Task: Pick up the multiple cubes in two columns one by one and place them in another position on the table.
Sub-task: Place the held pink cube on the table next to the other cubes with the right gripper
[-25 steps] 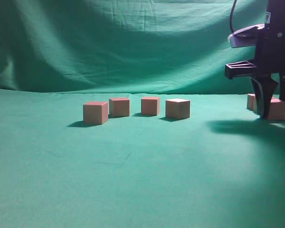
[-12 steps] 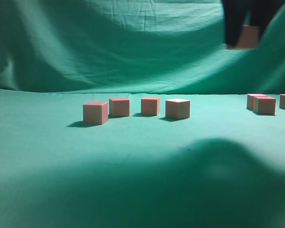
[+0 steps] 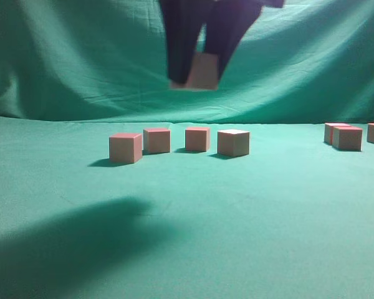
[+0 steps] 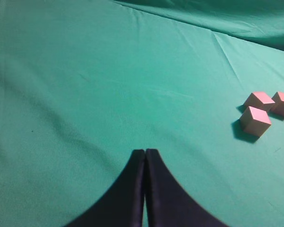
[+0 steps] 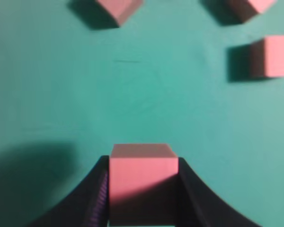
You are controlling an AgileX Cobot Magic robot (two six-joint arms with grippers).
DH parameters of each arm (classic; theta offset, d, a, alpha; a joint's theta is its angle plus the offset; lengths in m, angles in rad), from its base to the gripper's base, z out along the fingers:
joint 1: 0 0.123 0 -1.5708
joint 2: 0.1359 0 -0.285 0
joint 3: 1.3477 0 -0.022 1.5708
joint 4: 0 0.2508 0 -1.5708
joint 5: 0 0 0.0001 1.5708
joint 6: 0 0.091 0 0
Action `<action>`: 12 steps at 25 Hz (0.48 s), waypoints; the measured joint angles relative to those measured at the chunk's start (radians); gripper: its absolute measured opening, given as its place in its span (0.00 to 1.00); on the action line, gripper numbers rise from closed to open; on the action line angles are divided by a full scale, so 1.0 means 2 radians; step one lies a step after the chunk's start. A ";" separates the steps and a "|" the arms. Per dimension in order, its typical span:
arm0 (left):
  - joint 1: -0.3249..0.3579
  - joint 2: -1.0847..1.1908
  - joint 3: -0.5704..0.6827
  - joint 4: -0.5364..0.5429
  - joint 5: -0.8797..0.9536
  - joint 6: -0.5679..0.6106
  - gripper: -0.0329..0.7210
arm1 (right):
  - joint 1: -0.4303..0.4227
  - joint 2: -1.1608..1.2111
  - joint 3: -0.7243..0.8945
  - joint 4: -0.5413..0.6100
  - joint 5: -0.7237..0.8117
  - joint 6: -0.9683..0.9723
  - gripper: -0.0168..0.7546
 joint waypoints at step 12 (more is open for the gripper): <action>0.000 0.000 0.000 0.000 0.000 0.000 0.04 | 0.011 0.131 -0.129 -0.003 0.032 -0.015 0.39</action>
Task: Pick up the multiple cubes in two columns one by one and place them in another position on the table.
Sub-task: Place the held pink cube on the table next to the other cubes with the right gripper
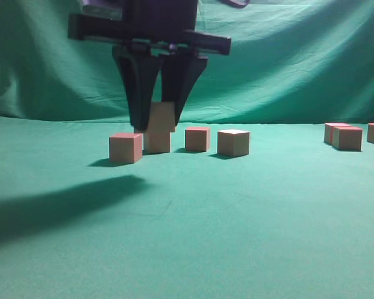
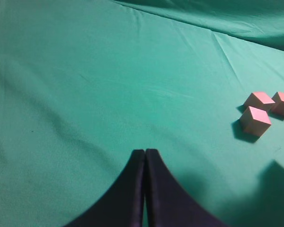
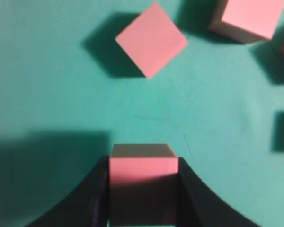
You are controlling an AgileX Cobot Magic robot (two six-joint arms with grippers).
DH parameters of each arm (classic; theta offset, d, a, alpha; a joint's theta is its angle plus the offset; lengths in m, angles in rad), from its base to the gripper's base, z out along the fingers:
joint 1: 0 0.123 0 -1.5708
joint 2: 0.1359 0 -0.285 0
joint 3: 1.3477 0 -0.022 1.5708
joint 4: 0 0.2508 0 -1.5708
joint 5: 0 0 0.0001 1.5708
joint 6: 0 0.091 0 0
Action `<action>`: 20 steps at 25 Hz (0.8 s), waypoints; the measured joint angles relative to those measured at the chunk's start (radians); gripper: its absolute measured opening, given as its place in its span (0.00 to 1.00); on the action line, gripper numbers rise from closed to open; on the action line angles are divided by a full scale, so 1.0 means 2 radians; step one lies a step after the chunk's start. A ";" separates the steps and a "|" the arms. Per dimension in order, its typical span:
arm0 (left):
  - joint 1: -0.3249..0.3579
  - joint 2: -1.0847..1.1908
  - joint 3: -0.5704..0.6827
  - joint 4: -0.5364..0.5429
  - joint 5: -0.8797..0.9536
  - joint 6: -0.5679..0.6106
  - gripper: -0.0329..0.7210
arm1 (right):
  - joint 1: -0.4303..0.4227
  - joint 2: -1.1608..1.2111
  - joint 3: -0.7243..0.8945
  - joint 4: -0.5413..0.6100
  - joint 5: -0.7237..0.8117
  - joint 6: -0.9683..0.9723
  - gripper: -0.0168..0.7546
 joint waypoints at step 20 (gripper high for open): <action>0.000 0.000 0.000 0.000 0.000 0.000 0.04 | 0.000 0.073 -0.061 -0.034 -0.008 0.016 0.39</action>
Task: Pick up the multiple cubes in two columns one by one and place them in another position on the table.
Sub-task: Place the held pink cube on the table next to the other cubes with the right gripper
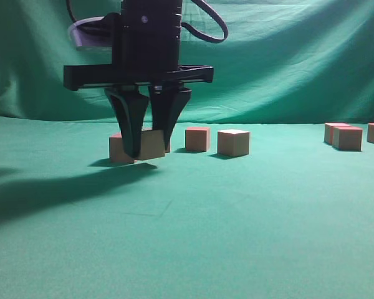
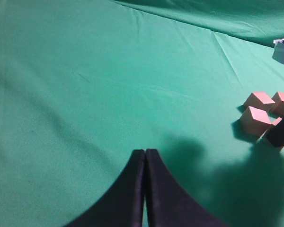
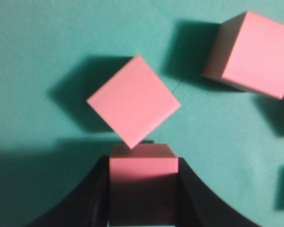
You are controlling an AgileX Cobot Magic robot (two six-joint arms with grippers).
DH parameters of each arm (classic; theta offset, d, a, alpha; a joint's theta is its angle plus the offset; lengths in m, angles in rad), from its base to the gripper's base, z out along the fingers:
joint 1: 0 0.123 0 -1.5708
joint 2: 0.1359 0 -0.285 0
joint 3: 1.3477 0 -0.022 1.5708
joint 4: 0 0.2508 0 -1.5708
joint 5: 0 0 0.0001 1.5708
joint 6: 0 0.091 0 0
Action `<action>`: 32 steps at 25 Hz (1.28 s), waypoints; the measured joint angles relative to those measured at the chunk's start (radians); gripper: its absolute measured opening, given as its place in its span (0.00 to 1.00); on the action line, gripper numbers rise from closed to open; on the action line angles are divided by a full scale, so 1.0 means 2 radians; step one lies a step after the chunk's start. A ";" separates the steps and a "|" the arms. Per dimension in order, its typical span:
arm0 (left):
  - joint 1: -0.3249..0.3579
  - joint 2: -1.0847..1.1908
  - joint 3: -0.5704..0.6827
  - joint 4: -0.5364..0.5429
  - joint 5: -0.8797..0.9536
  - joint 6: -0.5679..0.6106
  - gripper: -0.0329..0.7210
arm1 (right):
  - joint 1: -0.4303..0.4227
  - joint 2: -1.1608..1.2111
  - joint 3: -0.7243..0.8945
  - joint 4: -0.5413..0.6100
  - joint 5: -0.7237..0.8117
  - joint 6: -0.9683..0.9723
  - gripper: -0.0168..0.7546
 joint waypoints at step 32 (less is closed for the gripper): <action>0.000 0.000 0.000 0.000 0.000 0.000 0.04 | 0.000 0.016 -0.001 0.002 -0.002 0.021 0.51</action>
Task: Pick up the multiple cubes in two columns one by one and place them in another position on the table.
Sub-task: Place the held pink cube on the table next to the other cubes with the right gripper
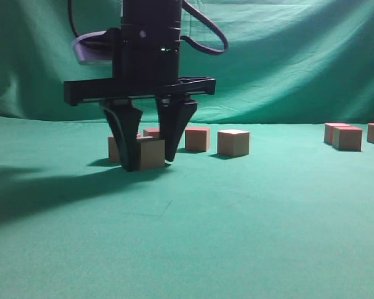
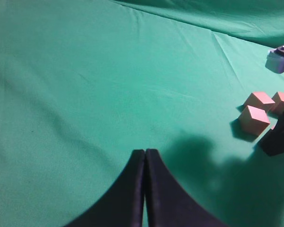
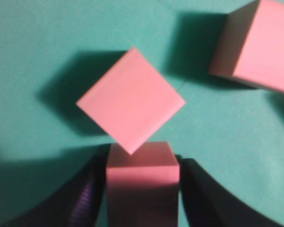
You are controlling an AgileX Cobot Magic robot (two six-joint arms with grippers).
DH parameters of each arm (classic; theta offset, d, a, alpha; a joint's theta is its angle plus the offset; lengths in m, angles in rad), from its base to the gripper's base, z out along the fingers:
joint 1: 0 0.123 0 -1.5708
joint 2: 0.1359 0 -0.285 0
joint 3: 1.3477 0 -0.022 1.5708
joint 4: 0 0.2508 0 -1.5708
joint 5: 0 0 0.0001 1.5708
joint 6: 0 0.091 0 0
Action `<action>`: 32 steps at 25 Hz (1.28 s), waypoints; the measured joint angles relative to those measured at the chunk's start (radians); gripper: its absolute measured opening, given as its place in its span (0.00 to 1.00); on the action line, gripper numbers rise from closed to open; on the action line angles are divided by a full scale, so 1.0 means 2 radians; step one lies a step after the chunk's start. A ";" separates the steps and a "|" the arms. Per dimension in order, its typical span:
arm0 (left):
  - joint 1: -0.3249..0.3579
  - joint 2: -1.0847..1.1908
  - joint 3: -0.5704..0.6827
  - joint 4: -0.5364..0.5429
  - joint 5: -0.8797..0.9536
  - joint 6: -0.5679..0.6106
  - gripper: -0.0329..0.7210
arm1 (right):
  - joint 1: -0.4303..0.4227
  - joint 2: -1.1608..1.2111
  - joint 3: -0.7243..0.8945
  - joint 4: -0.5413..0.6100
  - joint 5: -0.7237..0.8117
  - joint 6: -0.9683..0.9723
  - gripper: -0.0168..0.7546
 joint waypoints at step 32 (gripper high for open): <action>0.000 0.000 0.000 0.000 0.000 0.000 0.04 | 0.000 -0.126 -0.100 -0.022 0.106 -0.023 0.72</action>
